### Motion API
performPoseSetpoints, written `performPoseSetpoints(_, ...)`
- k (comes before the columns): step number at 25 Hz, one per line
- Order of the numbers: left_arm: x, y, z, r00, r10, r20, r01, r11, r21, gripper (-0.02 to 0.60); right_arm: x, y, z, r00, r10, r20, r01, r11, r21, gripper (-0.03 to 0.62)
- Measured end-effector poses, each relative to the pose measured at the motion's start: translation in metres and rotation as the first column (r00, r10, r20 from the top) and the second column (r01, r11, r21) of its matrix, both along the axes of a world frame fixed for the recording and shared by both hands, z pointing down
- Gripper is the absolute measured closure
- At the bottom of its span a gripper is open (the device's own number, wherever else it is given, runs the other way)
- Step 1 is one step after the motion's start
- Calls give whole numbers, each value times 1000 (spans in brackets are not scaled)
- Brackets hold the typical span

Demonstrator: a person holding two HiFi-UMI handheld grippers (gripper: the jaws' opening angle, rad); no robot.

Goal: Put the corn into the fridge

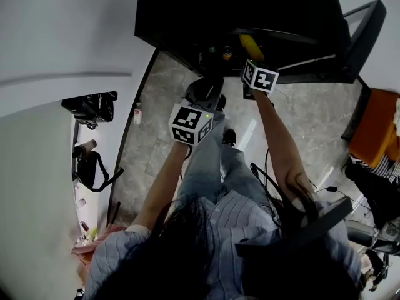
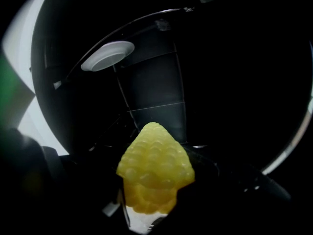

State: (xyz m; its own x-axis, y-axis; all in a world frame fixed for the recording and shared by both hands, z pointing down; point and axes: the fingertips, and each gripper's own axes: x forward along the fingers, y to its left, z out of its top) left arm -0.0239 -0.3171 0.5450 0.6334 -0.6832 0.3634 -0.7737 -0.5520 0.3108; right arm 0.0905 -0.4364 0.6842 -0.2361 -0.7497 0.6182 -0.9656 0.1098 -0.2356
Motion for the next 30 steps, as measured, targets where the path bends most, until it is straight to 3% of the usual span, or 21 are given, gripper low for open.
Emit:
performPoseSetpoints(16,-9,-7,21,1000,-6,4,6,999,-42,572,-13,-54,6,984,-146,-106,151,987,46,327)
performPoseSetpoints(25,-6,-11,23,1000,3,15,-3,999,-43,572,-11,-68,16,957,-225,-183,230,973,10,327)
performPoseSetpoints(30,-5,-11,23,1000,-3,15,4,999,-44,572,-9,-68,18,958,-236,-165,240,971,6,327)
